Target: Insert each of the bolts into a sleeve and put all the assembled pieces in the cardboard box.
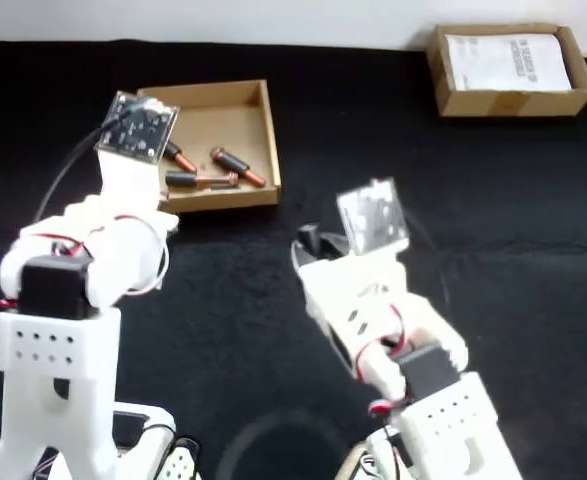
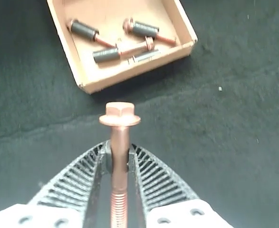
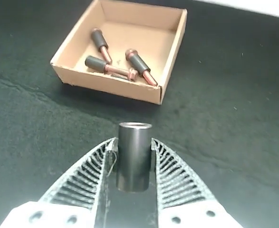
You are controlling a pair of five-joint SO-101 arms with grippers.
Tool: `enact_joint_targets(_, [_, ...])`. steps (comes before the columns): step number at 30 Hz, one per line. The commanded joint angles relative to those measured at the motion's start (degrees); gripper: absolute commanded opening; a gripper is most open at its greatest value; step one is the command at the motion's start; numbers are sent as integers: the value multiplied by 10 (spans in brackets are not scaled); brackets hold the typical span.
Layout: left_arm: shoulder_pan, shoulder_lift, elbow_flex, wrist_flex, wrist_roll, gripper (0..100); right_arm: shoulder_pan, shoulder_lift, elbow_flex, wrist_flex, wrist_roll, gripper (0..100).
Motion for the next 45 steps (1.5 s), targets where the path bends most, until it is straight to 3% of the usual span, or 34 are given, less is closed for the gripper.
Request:
enact_joint_targets(1, [8,-51,83,-127,-1,8,-5,-77,98,-116,0,7])
enact_joint_targets(6, [51,-104,214,-292,-1,8,-5,-133,188,-218,-1,7])
enact_joint_targets(10, [96,-142,289,-367,-1,8,-6,-159,232,-284,-3,7])
enact_joint_targets(19, [148,-163,361,-591,3,8,-52,-185,322,-443,-4,7])
enact_joint_targets(25, [136,-186,359,-733,127,8,-71,-217,383,-486,-4,7])
enact_joint_targets(30, [199,-204,361,-753,143,8,-72,-262,395,-457,-4,7])
enact_joint_targets(36, [225,-246,366,-752,288,8,-81,-298,395,-449,-4,7])
enact_joint_targets(45, [270,-305,348,-693,235,8,-84,-304,395,-369,-4,7])
